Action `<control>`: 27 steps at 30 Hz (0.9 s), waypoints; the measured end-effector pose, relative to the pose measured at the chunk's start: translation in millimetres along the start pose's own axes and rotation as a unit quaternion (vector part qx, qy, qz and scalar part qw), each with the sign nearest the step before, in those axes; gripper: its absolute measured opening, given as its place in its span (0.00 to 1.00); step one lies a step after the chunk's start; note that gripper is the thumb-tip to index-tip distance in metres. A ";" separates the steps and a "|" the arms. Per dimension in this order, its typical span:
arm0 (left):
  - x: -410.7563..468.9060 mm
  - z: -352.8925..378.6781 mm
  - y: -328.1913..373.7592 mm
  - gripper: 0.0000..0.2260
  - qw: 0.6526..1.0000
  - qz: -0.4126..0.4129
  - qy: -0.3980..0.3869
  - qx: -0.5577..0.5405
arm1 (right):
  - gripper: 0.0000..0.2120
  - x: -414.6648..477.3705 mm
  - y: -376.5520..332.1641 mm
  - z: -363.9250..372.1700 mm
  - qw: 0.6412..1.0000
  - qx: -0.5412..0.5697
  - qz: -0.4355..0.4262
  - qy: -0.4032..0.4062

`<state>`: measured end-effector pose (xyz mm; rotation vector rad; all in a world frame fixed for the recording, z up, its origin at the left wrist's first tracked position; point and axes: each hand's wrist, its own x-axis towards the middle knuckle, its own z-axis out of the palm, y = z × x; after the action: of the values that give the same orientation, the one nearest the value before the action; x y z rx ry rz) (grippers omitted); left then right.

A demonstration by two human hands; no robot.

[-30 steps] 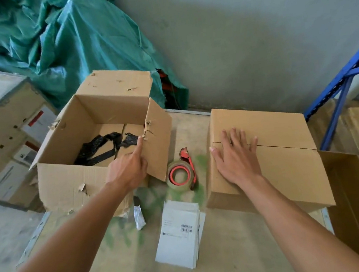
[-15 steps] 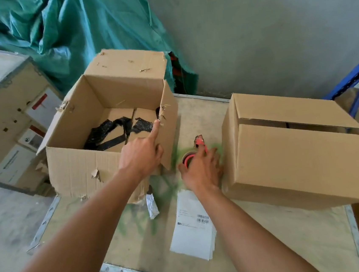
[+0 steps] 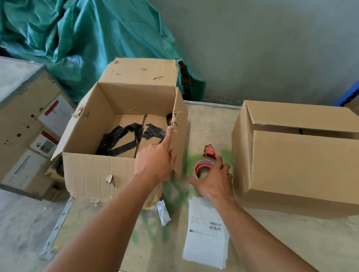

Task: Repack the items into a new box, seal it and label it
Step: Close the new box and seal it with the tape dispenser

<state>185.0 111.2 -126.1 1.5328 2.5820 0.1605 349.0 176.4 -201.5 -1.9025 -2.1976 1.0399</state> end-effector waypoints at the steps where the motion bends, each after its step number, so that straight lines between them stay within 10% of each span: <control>1: -0.8 -0.8 0.5 0.30 1.000 -0.003 -0.001 -0.001 | 0.63 -8.3 -1.5 -3.7 1.000 0.017 -0.006 0.001; 19: -6.2 -35.4 34.7 0.31 0.997 -0.061 -0.040 -0.002 | 0.57 -128.7 2.9 -189.3 0.981 0.083 -0.157 0.075; 27: 7.3 -74.2 162.8 0.26 0.976 0.148 0.038 -0.157 | 0.52 -98.9 55.6 -286.9 0.979 0.039 -0.153 0.132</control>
<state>309.7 193.5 -27.4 1.7994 2.2247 0.6367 550.6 216.6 28.6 -1.5047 -2.1689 0.7613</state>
